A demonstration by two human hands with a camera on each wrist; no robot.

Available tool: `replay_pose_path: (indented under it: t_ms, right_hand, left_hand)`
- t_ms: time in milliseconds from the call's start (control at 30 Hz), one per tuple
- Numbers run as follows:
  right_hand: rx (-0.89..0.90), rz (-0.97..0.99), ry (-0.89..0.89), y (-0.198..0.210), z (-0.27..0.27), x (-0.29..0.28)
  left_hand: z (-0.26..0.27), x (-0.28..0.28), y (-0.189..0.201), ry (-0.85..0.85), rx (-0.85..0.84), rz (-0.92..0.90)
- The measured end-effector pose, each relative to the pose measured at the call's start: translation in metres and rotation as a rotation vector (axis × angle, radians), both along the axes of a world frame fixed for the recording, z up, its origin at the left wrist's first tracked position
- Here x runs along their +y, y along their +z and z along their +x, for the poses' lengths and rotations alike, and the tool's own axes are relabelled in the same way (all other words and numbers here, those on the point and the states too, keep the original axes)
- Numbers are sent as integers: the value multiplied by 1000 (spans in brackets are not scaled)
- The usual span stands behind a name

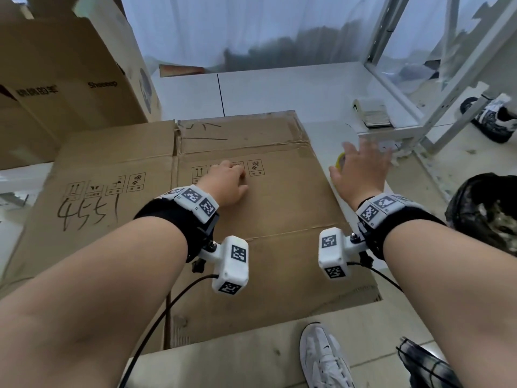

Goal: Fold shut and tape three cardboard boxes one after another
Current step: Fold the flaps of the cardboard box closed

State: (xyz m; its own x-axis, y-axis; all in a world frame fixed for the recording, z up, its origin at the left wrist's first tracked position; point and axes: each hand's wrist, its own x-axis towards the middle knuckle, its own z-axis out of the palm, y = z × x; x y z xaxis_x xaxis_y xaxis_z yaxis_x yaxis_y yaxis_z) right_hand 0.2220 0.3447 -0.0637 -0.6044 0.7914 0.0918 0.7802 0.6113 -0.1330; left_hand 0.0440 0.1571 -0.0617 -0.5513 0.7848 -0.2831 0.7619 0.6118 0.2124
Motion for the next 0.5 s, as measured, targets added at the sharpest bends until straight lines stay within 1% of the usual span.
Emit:
replay_pose_path:
  t_ms: [33, 67, 100, 133, 167, 267, 300, 367, 500]
  right_hand:
    - [92, 5, 133, 2, -5, -6]
    - [170, -56, 260, 5, -10, -13]
    - [207, -146, 340, 5, -17, -22]
    - [201, -247, 357, 3, -23, -31]
    - [160, -325, 313, 0, -30, -38]
    - [-73, -477, 12, -6, -48, -52]
    - [-132, -503, -44, -7, -51, -53]
    - [-172, -535, -93, -5, -56, -53]
    - [-148, -553, -141, 1, -63, -49]
  left_hand:
    - [-1, 0, 0, 17, 4, 7]
    - [-2, 0, 0, 40, 9, 9]
    - [-2, 0, 1, 67, 17, 3]
    - [-3, -1, 1, 99, 26, -15]
    - [-4, -3, 2, 135, 33, -41]
    - [-10, -13, 8, 258, 52, -157]
    - [-12, -17, 9, 296, 54, -181]
    - [-17, -26, 10, 342, 47, -171]
    - [-26, -44, 8, 320, 48, -114]
